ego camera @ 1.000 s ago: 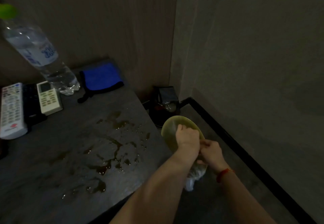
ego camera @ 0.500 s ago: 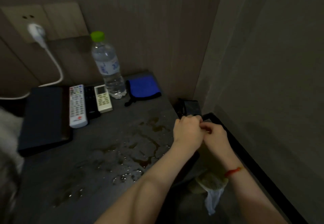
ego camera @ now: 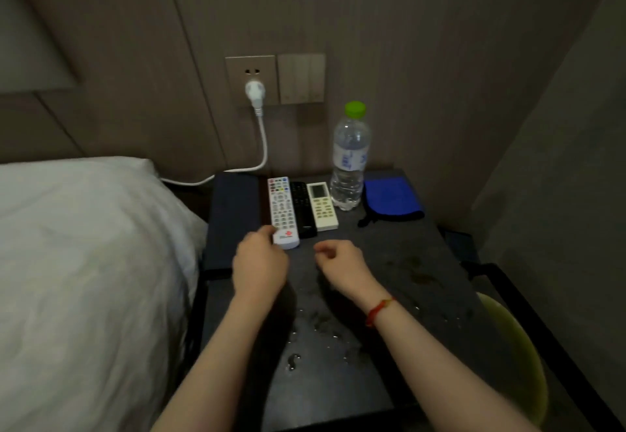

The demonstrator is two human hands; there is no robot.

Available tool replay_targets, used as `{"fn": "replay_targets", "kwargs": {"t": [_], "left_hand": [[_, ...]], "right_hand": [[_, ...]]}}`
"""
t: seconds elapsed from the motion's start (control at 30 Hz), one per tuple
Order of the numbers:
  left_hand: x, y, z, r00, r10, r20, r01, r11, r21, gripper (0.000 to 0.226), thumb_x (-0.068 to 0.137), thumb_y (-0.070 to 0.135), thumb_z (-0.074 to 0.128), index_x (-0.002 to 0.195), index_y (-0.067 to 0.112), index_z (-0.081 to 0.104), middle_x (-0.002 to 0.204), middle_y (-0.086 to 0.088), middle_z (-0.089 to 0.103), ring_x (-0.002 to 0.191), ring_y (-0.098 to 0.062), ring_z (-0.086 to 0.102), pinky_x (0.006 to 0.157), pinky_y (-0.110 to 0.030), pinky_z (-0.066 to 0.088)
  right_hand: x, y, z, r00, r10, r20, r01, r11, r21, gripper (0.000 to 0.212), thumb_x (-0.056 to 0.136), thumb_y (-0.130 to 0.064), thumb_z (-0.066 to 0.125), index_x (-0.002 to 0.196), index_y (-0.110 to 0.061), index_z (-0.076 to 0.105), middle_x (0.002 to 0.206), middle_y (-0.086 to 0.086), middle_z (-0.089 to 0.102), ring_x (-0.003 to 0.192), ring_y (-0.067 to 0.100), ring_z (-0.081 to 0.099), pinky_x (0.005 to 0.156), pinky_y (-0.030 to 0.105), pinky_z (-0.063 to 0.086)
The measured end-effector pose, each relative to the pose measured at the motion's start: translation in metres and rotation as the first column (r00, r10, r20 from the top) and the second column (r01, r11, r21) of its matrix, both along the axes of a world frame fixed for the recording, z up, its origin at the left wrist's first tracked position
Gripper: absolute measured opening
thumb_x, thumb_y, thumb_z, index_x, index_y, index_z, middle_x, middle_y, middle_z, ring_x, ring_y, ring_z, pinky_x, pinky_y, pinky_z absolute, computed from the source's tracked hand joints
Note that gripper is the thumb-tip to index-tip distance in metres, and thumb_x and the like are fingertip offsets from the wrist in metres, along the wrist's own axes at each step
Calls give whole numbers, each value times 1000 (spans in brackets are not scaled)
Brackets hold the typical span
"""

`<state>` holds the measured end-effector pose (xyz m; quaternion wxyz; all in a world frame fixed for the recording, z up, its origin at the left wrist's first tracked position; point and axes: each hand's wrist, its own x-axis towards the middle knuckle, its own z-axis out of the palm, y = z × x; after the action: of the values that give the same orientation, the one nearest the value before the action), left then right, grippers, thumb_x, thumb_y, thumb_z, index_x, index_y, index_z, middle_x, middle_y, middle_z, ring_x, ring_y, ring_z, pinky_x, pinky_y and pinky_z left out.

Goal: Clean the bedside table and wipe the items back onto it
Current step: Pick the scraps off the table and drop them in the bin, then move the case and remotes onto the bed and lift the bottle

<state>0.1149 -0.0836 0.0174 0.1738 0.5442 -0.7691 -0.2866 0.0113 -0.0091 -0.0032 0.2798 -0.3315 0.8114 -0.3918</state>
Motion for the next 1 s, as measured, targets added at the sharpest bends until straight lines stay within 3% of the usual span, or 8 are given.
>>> {"fn": "replay_targets", "kwargs": {"t": [0.1, 0.23, 0.4, 0.63, 0.77, 0.83, 0.9, 1.0], "left_hand": [[39, -39, -7, 994, 103, 38, -105, 994, 37, 37, 89, 7, 48, 125, -4, 52, 123, -29, 56, 113, -41, 53, 94, -38, 41], [62, -61, -10, 982, 191, -6, -183, 947, 263, 39, 96, 16, 49, 120, -15, 51, 123, -28, 57, 112, -39, 54, 79, -29, 38], [64, -74, -19, 962, 253, -100, -188, 884, 429, 44, 94, 22, 53, 126, -10, 53, 125, -24, 58, 113, -36, 56, 87, -30, 43], [59, -84, -20, 908, 351, -228, -176, 814, 553, 45, 90, 20, 60, 124, -9, 54, 121, -24, 61, 108, -37, 59, 94, -40, 49], [57, -91, -18, 876, 402, -265, -161, 763, 626, 42, 90, 16, 61, 122, -9, 53, 118, -21, 61, 108, -36, 59, 78, -32, 46], [59, -95, -16, 868, 415, -273, -144, 736, 661, 41, 88, 15, 62, 120, -9, 53, 116, -22, 61, 102, -36, 60, 79, -33, 48], [62, -99, -16, 855, 435, -283, -122, 698, 705, 40, 87, 13, 63, 120, -6, 52, 113, -20, 61, 99, -34, 59, 90, -40, 49], [66, -100, -18, 835, 453, -313, -82, 665, 743, 38, 86, 9, 63, 120, -3, 49, 108, -17, 59, 97, -31, 58, 91, -44, 49]], "right_hand": [[26, -27, -6, 998, 56, 41, -58, 996, 63, 31, 91, -11, 49, 117, -3, 61, 123, 15, 61, 119, 25, 54, 98, 24, 37], [45, -47, -12, 996, 67, 65, -73, 993, 94, 30, 91, -10, 47, 116, 2, 59, 125, 17, 58, 119, 26, 52, 93, 19, 36], [55, -59, -16, 995, 67, 68, -72, 994, 85, 34, 93, -10, 47, 125, -1, 54, 133, 16, 51, 125, 25, 47, 101, 21, 33], [56, -65, -21, 999, 33, 40, -36, 997, 74, 30, 92, -9, 47, 120, -1, 58, 133, 17, 49, 124, 25, 47, 95, 17, 34], [56, -67, -24, 999, 17, 36, -19, 999, 47, 28, 90, -10, 51, 115, -3, 62, 130, 17, 52, 124, 26, 48, 98, 20, 36], [54, -69, -23, 999, -10, 43, 9, 1000, 23, 25, 87, -10, 54, 109, -5, 65, 120, 15, 60, 117, 23, 54, 86, 11, 37], [49, -72, -22, 996, -85, -7, 85, 996, -12, 23, 86, -9, 55, 106, -4, 64, 111, 14, 64, 108, 23, 58, 72, 7, 33], [41, -79, -21, 959, -187, -213, 176, 982, -70, 20, 87, -8, 54, 106, -3, 56, 114, 14, 53, 106, 26, 52, 77, 18, 36]]}}
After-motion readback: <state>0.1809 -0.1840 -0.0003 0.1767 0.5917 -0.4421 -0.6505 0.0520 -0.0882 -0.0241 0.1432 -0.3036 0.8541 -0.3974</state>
